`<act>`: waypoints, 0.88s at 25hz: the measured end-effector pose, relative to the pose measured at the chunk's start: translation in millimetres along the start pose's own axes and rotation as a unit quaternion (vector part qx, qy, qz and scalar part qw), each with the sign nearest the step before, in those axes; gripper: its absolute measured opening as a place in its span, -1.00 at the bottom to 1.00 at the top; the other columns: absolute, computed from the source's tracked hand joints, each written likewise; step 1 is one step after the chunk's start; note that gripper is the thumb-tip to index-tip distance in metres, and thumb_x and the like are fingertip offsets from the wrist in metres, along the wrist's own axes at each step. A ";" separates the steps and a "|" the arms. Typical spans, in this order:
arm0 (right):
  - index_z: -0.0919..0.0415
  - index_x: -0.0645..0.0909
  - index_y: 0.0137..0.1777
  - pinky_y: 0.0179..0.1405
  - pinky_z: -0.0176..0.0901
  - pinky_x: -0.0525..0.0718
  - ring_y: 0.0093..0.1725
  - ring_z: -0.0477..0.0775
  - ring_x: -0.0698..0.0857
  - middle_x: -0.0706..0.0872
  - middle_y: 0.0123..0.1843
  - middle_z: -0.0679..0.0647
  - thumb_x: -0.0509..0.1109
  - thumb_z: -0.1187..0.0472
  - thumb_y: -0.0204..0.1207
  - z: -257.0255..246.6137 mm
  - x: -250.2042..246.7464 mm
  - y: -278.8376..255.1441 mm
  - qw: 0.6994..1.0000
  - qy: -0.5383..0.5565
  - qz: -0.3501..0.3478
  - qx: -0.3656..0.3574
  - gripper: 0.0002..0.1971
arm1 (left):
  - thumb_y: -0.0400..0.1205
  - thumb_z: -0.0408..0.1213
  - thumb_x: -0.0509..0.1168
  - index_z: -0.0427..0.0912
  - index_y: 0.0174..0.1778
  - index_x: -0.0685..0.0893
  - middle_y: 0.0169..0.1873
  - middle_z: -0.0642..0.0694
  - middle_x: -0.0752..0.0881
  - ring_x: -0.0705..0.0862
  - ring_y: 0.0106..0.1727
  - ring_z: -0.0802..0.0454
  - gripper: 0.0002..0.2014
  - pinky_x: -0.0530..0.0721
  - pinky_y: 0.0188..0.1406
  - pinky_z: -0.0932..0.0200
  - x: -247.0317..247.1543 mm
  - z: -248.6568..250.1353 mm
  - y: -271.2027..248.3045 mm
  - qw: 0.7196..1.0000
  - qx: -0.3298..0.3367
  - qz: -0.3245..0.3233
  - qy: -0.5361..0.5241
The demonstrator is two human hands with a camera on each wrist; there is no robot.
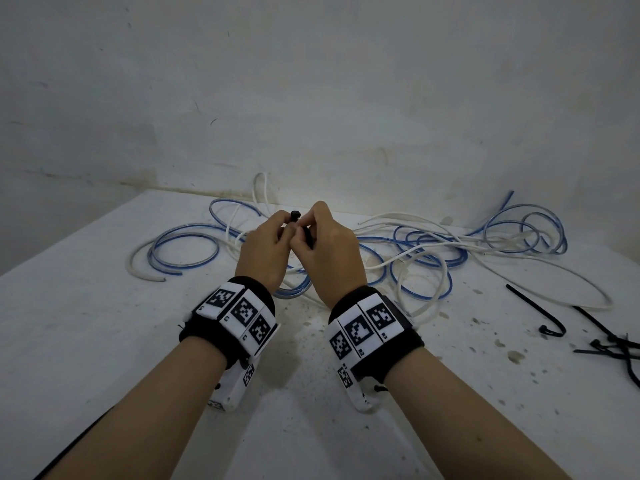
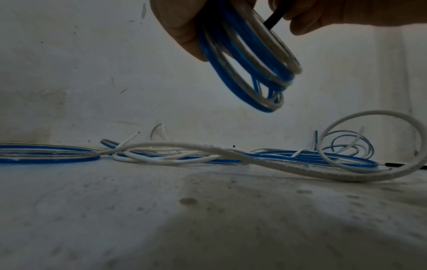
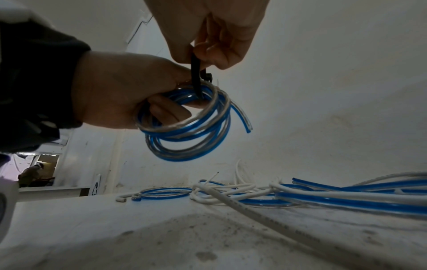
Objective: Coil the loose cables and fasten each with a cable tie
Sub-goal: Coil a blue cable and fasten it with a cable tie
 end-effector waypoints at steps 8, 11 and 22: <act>0.34 0.50 -0.11 -0.47 -0.50 0.24 -0.52 -0.27 0.33 0.32 -0.49 -0.20 0.31 0.35 0.53 3.1 0.6 0.2 1.000 0.007 -0.005 -0.001 -0.95 | 0.68 -0.25 0.07 -0.17 0.01 0.60 -0.18 -0.31 0.75 0.69 -0.11 -0.27 -0.80 0.64 -0.01 -0.26 0.2 -3.2 -0.1 1.000 -0.016 0.008 -0.007; 0.33 0.50 -0.10 -0.47 -0.51 0.23 -0.53 -0.26 0.33 0.31 -0.50 -0.23 0.30 0.33 0.54 5.4 1.3 0.1 1.000 0.008 -0.017 0.009 -0.95 | 0.68 -0.25 0.07 -0.18 0.02 0.60 -0.17 -0.31 0.75 0.69 -0.10 -0.27 -0.79 0.64 0.00 -0.25 0.6 -3.5 -0.6 1.000 -0.014 0.011 0.000; 0.39 0.47 -0.02 -0.33 -0.04 0.52 -0.33 0.20 0.61 0.59 -0.34 0.15 0.21 0.33 0.62 7.6 -3.2 2.9 0.999 -0.007 -0.022 0.026 -0.90 | 0.67 -0.15 0.14 -0.10 0.07 0.68 -0.36 -0.12 0.74 0.66 -0.35 -0.05 -0.76 0.61 -0.28 0.04 3.5 10.7 -6.1 0.999 0.037 0.003 0.029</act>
Point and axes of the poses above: each hand's wrist, its own y-axis towards the middle knuckle, its own x-axis out of the palm, z = x × y, the point moved 7 cm from there along y, towards the middle knuckle
